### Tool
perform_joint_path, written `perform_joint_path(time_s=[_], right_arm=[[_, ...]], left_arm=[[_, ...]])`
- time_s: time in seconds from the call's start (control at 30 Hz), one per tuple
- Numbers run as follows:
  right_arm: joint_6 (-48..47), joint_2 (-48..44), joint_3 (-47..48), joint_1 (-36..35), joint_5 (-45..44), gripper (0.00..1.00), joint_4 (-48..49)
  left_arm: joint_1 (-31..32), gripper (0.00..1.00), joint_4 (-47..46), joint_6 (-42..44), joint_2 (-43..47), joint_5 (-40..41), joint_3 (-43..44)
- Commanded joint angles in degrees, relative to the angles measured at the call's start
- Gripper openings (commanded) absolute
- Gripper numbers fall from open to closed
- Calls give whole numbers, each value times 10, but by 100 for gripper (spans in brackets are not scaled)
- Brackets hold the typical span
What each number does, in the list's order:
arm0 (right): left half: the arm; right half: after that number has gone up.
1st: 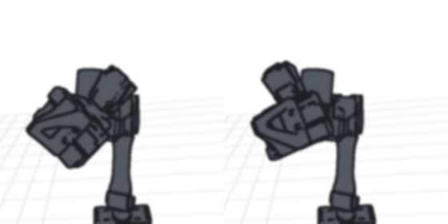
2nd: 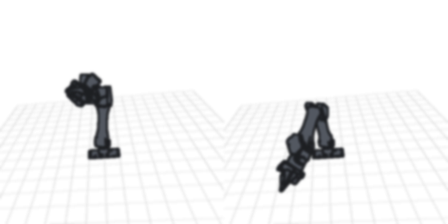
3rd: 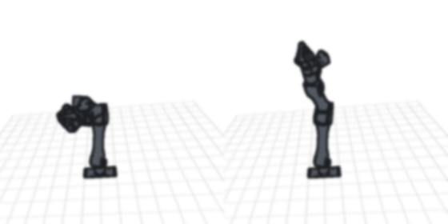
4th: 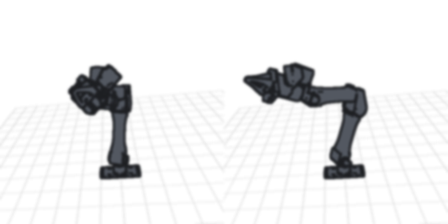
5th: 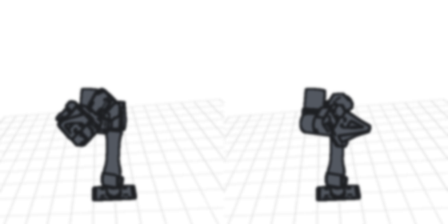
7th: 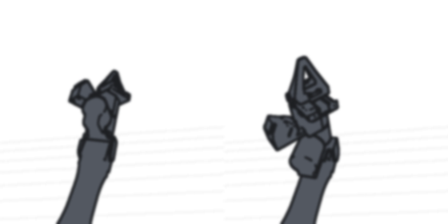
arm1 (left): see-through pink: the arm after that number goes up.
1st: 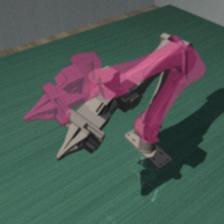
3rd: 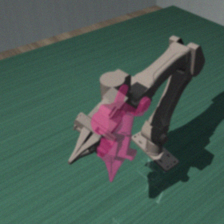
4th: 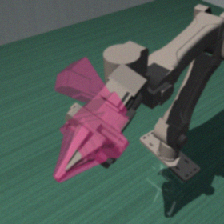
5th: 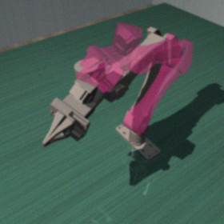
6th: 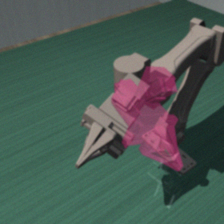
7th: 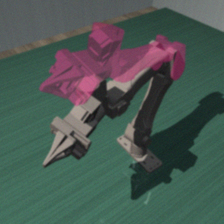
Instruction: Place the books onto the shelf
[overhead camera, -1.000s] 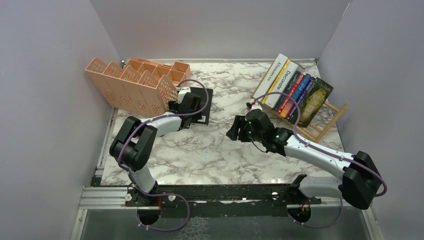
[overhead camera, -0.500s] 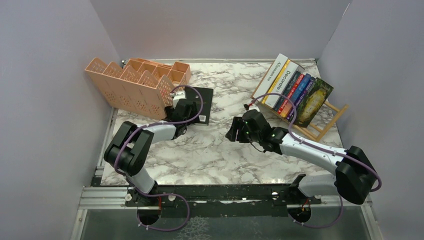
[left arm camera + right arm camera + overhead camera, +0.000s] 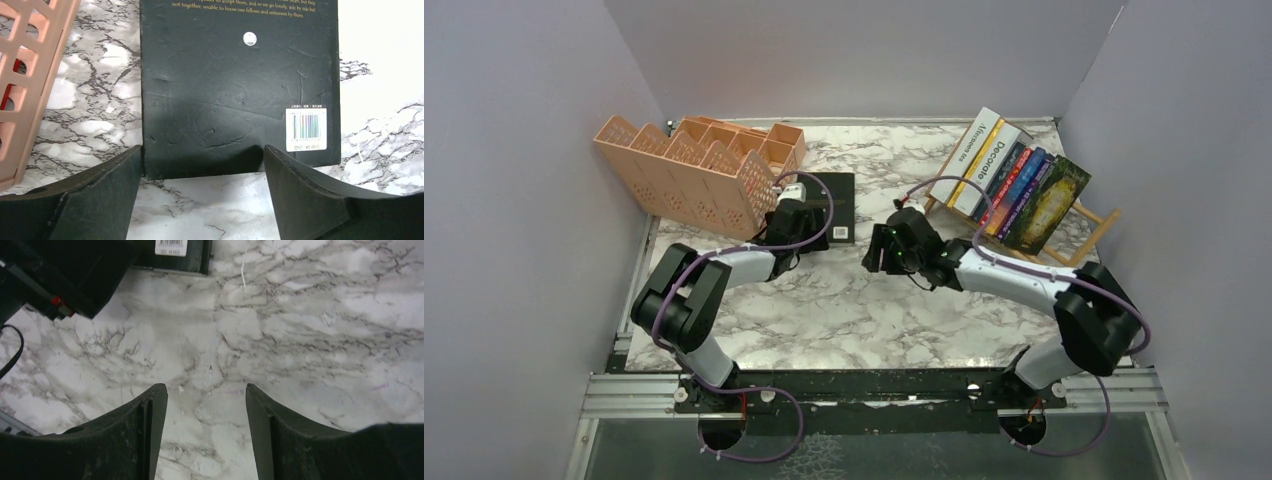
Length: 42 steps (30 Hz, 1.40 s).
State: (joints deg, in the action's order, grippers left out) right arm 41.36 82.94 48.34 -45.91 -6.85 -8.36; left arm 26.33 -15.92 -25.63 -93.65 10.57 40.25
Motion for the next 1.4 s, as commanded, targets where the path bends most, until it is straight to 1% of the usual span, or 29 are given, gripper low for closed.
perform_joint_path(time_s=[0.0,0.13,0.27,0.43,0.57,0.63,0.77,0.87,1.03,1.07,1.13,1.17,1.23,1.27,1.37], right_arm=[[-16,79,72,-1,-46,66,29],[-20,149,120,0,-87,73,44],[-14,219,170,4,-85,73,42],[-10,287,218,10,-68,68,46],[-25,316,221,17,-34,62,77],[-34,321,213,23,-17,58,102],[-51,320,196,27,4,52,122],[-59,307,181,28,25,46,126],[-61,255,119,26,57,43,138],[-63,242,103,25,63,42,143],[-64,219,76,23,64,41,146],[-65,206,62,22,65,41,147],[-63,183,34,20,64,40,148],[-61,170,19,18,80,40,150],[-51,122,-29,14,87,39,156]], left_arm=[[2,91,52,29,-6,-1,44],[-1,92,63,31,-17,15,68],[-8,92,62,36,-32,6,82],[-13,85,71,46,-60,-22,100],[-13,77,103,49,-74,-60,121],[-13,73,108,45,-67,-82,120],[-12,69,118,33,-45,-105,111],[-10,66,126,21,-40,-140,108],[8,63,143,4,-35,-162,98],[11,63,148,-4,-32,-174,96],[12,63,152,-12,-20,-228,91],[15,63,156,-15,-15,-238,90],[23,62,176,-22,7,-233,88],[26,62,183,-26,16,-230,84],[34,62,190,-47,46,-226,57]])
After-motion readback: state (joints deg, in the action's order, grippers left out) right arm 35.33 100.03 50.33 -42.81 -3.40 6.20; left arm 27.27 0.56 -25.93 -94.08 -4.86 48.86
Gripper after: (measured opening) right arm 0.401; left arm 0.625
